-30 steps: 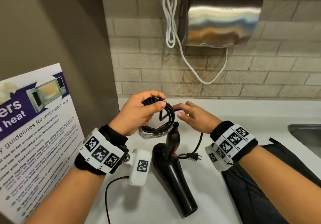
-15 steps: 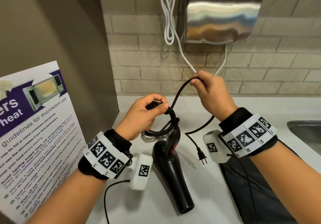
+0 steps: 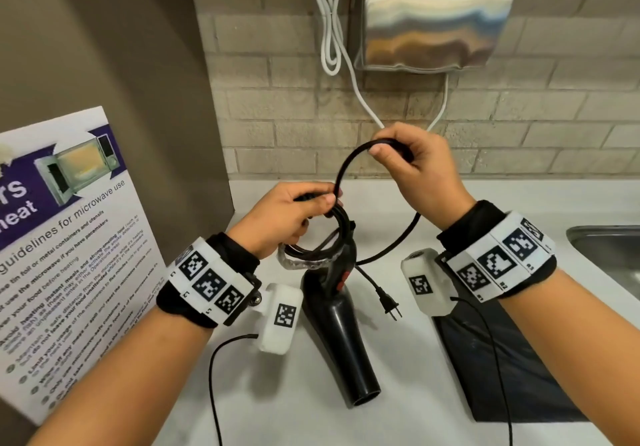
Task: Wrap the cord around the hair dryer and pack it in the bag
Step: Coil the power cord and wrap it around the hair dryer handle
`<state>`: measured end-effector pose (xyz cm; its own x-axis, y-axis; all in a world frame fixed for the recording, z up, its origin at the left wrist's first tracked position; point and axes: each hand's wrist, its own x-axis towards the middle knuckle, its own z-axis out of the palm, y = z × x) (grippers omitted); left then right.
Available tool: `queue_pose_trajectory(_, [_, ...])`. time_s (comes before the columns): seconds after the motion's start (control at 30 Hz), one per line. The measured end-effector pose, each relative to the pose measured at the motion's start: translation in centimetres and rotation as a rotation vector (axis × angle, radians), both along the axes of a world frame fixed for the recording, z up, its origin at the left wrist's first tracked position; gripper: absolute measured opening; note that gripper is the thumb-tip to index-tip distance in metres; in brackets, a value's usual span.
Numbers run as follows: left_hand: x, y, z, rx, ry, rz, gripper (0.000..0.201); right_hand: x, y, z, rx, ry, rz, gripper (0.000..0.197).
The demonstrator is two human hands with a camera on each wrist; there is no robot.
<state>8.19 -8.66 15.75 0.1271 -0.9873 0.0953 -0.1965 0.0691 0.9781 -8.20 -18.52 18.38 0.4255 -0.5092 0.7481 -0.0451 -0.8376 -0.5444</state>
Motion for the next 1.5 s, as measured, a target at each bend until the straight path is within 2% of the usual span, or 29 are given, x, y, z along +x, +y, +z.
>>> queue_pose_trajectory(0.07, [0.1, -0.4, -0.2, -0.017, 0.062, 0.099, 0.022, -0.5, -0.4, -1.0, 0.184, 0.029, 0.117, 0.003])
queue_pose_trajectory(0.1, [0.2, -0.6, -0.3, -0.029, 0.087, 0.138, 0.023, -1.0, -0.8, -1.6, 0.252, 0.095, 0.150, 0.009])
queue_pose_trajectory(0.17, [0.2, -1.0, -0.4, -0.043, 0.126, 0.195, 0.024, -2.1, -1.7, -3.2, 0.358, 0.391, 0.152, 0.034])
queue_pose_trajectory(0.23, [0.1, -1.2, -0.5, -0.053, 0.162, 0.235, 0.024, -2.9, -2.3, -5.4, 0.520, 0.784, 0.146, 0.062])
queue_pose_trajectory(0.3, [0.0, -1.4, -0.4, -0.064, 0.198, 0.249, 0.020, -3.0, -2.6, -8.1, 0.653, 1.079, 0.124, 0.080])
queue_pose_trajectory(0.37, [-0.1, -1.5, -0.3, -0.073, 0.220, 0.247, 0.017, -2.4, -2.7, -10.8, 0.657, 1.250, 0.031, 0.083])
queue_pose_trajectory(0.47, [-0.5, -1.6, -0.1, -0.080, 0.253, 0.247, 0.021, -1.3, -2.6, -13.8, 0.604, 1.348, -0.063, 0.073])
queue_pose_trajectory(0.53, [-0.8, -1.6, -0.1, -0.085, 0.272, 0.237, 0.023, -0.7, -2.8, -15.1, 0.642, 1.310, -0.037, 0.052])
queue_pose_trajectory(0.6, [-1.0, -1.5, -0.1, -0.090, 0.274, 0.213, 0.021, -0.3, -2.9, -16.0, 0.716, 1.218, -0.003, 0.015])
queue_pose_trajectory(0.63, [-1.0, -1.4, -0.1, -0.094, 0.275, 0.200, 0.020, -0.3, -3.0, -16.2, 0.742, 1.157, 0.001, 0.012])
queue_pose_trajectory(0.7, [-0.9, -1.2, -0.1, -0.103, 0.279, 0.179, 0.020, -0.5, -3.5, -16.0, 0.808, 1.008, -0.054, 0.025])
queue_pose_trajectory(0.77, [-0.7, -1.0, 0.0, -0.114, 0.279, 0.173, 0.020, -0.8, -4.2, -15.0, 0.811, 0.819, -0.142, 0.028])
queue_pose_trajectory(0.9, [-0.7, -1.1, -0.1, -0.119, 0.301, 0.182, 0.019, -1.8, -5.6, -11.6, 0.649, 0.490, -0.246, 0.021])
queue_pose_trajectory(1.07, [-0.9, -1.5, -0.3, -0.124, 0.326, 0.202, 0.017, -2.8, -4.9, -6.8, 0.388, 0.107, -0.287, 0.046])
queue_pose_trajectory(1.13, [-0.9, -1.7, -0.4, -0.151, 0.314, 0.206, 0.016, -2.8, -3.6, -5.0, 0.327, -0.048, -0.227, 0.050])
queue_pose_trajectory(1.23, [-1.0, -2.0, -0.4, -0.167, 0.324, 0.238, 0.016, -2.2, -1.1, -3.4, 0.409, -0.274, 0.110, 0.045])
queue_pose_trajectory(1.3, [-1.2, -2.3, -0.4, -0.172, 0.352, 0.253, 0.019, -1.4, 0.4, -2.9, 0.488, -0.317, 0.316, 0.037])
queue_pose_trajectory(1.37, [-1.4, -2.3, -0.3, -0.171, 0.372, 0.245, 0.021, -0.6, 1.3, -3.1, 0.490, -0.247, 0.364, 0.034])
queue_pose_trajectory(1.5, [-1.9, -1.7, -0.1, -0.164, 0.307, 0.178, 0.016, 0.4, 2.5, -3.6, 0.258, 0.009, 0.143, 0.040])
